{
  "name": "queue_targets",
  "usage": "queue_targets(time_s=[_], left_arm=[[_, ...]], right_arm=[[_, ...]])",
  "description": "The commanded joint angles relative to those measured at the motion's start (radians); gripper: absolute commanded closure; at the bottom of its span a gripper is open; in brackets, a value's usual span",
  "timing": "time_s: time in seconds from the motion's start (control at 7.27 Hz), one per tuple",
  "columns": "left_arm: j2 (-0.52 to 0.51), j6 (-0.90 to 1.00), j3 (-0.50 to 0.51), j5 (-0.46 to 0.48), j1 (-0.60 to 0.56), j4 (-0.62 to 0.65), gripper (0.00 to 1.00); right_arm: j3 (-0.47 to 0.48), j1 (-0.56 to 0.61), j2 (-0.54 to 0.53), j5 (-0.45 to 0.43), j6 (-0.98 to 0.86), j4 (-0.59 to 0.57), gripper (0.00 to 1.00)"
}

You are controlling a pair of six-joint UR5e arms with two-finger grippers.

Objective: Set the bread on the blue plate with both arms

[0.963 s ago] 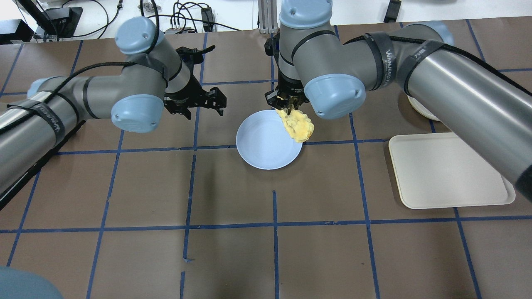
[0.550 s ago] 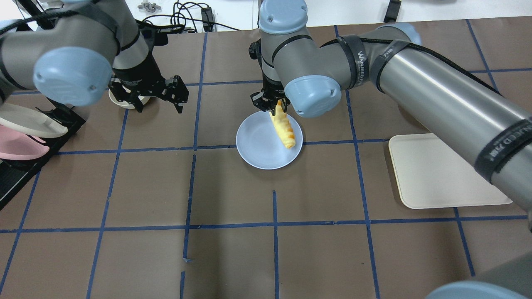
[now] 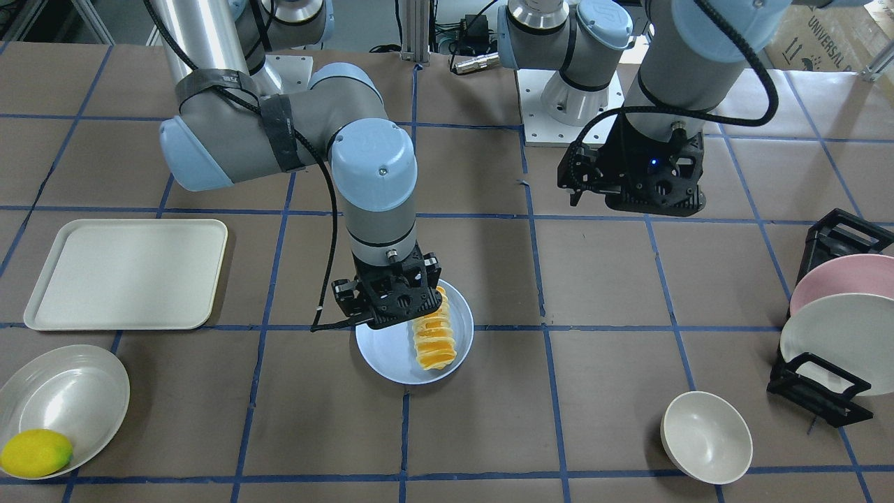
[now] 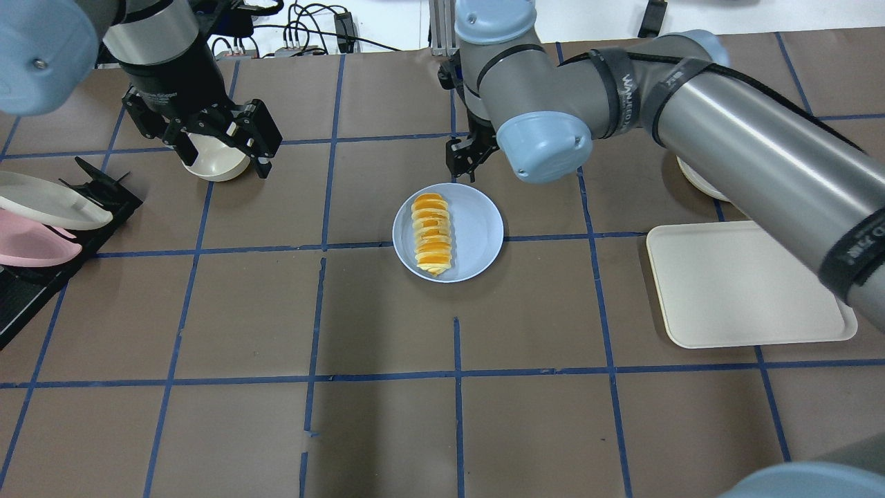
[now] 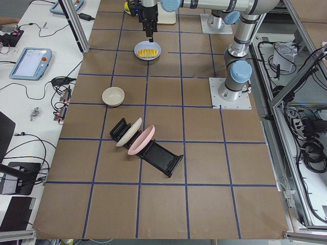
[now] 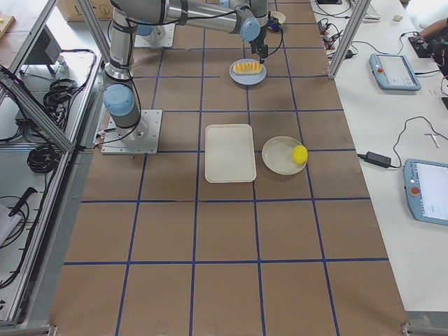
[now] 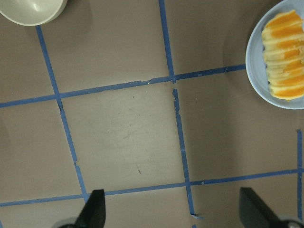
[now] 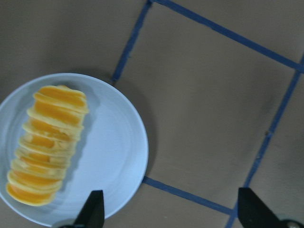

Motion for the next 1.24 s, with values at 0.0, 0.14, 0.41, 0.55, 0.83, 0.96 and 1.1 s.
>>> queue_targets(time_s=[0.0, 0.14, 0.41, 0.55, 0.83, 0.96, 1.1], left_arm=[[-0.008, 0.000, 0.006, -0.017, 0.001, 0.039, 0.00], [-0.011, -0.010, 0.004, -0.036, 0.001, 0.060, 0.00], [-0.013, -0.037, 0.004, -0.053, 0.001, 0.045, 0.00], [-0.013, -0.051, 0.007, -0.068, 0.005, 0.035, 0.00], [-0.005, -0.085, 0.009, -0.050, 0.005, 0.039, 0.00], [-0.004, -0.120, 0.009, -0.054, 0.004, 0.039, 0.00], [-0.005, -0.122, 0.009, -0.054, 0.005, 0.039, 0.00]], right_arm=[[0.084, -0.147, -0.129, -0.006, -0.170, 0.010, 0.01], [0.155, -0.195, -0.229, 0.049, -0.172, 0.034, 0.02], [0.139, -0.319, -0.378, 0.060, -0.162, 0.315, 0.06], [0.088, -0.358, -0.444, 0.074, -0.171, 0.469, 0.05], [0.057, -0.353, -0.483, 0.140, -0.161, 0.522, 0.00], [0.043, -0.346, -0.475, 0.150, -0.160, 0.518, 0.00], [0.052, -0.344, -0.475, 0.152, -0.160, 0.512, 0.00]])
